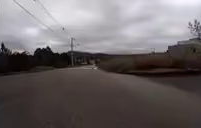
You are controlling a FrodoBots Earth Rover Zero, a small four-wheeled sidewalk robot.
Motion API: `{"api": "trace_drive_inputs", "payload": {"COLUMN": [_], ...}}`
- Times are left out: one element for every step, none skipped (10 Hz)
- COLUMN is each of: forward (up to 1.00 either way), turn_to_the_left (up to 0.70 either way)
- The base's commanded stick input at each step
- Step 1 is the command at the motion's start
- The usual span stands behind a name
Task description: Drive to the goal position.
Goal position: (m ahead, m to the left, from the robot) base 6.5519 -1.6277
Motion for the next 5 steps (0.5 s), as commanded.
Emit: {"api": "trace_drive_inputs", "payload": {"forward": [0.45, 0.45, 0.45, 0.45, 0.45], "turn_to_the_left": [0.0, 0.0, 0.0, 0.0, 0.0]}}
